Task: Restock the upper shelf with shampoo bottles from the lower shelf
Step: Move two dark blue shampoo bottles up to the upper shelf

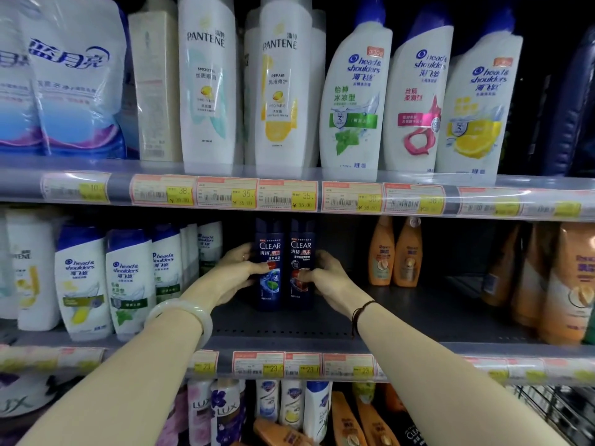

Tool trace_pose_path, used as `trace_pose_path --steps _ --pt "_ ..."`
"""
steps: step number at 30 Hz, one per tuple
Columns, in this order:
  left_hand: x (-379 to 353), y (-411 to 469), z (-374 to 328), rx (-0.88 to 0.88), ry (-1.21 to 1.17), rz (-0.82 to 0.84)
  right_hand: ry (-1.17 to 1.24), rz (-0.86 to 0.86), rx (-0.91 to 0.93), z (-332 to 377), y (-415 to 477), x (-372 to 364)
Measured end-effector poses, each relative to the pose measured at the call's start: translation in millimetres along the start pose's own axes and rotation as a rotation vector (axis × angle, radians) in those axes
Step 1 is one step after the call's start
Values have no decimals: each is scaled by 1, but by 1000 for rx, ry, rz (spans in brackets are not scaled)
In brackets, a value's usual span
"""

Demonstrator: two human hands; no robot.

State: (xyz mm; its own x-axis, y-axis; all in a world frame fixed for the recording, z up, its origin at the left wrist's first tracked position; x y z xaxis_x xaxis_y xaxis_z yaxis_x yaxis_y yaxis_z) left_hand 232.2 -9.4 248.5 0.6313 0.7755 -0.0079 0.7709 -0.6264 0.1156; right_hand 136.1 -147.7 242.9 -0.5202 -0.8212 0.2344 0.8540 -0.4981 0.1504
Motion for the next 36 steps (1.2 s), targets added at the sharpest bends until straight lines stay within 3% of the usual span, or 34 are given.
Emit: trace_pose_path --steps 7,14,17,23,36 --pt "7 -11 -3 -1 22 -127 -203 11 11 7 -13 4" --pt "9 -33 -15 -15 489 -199 -505 -11 -19 3 -35 21" --pt "2 -48 -26 -73 677 -166 -594 -5 22 10 -48 25" --pt "-29 -82 -39 -108 837 -50 -702 36 147 30 -82 25" --pt "-72 -137 -30 -86 995 13 -952 201 203 32 -141 29"
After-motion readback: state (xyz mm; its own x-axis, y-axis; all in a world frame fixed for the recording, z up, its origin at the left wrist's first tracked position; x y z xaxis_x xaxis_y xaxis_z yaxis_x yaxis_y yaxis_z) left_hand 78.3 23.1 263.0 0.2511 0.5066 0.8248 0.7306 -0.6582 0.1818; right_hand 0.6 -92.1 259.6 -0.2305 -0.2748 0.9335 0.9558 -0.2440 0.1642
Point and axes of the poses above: each hand's wrist, its own y-axis towards the middle knuckle, its own x-axis out of the back of the hand, z = x × y, the point moved 9 cm from there along y, towards the middle knuckle, and after that the axes turned 5 degrees about -y, right-handed, at the moved point
